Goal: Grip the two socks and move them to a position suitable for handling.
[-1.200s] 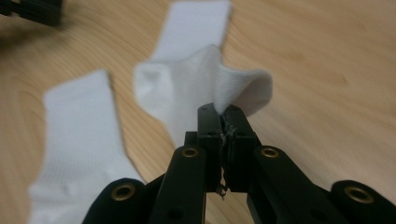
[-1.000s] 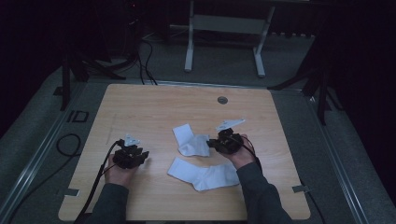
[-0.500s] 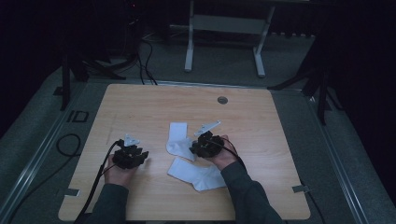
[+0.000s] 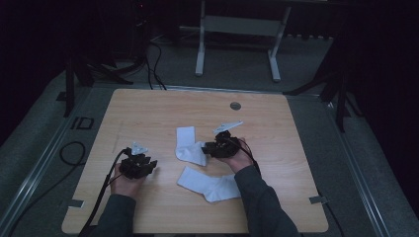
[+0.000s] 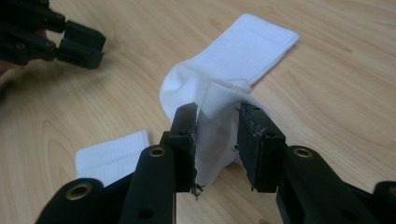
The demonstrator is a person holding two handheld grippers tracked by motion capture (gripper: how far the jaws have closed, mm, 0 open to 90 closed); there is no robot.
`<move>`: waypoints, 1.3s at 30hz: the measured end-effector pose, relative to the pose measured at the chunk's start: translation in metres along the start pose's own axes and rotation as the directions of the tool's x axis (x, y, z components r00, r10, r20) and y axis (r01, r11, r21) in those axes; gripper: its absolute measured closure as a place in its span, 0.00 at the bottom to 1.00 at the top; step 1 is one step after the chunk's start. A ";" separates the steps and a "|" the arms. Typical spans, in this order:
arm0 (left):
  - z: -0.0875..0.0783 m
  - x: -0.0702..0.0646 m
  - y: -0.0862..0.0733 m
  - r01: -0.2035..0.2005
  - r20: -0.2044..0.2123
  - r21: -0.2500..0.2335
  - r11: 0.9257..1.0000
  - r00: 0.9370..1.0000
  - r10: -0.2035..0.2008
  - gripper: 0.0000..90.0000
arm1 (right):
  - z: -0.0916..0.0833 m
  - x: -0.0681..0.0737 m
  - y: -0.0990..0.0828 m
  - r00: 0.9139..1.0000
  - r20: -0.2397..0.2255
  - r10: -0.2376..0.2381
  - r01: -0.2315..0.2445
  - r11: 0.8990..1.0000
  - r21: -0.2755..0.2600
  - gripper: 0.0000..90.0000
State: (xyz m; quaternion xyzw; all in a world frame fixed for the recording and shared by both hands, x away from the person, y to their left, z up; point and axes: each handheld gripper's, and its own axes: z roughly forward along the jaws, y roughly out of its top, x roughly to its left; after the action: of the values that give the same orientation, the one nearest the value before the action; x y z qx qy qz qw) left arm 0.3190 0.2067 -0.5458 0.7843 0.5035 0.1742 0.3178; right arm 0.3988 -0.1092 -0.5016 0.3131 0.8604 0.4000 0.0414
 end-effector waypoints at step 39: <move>0.000 0.000 0.000 0.001 -0.002 0.000 1.000 1.000 -0.001 0.73 | 0.039 -0.015 -0.013 0.980 0.181 -0.083 0.039 0.971 0.237 0.99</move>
State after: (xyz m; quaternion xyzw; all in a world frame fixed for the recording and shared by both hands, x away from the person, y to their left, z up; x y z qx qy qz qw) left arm 0.3188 0.2073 -0.5456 0.7838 0.5043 0.1748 0.3176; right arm 0.4163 -0.0984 -0.5399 0.3257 0.9026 0.2637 0.0986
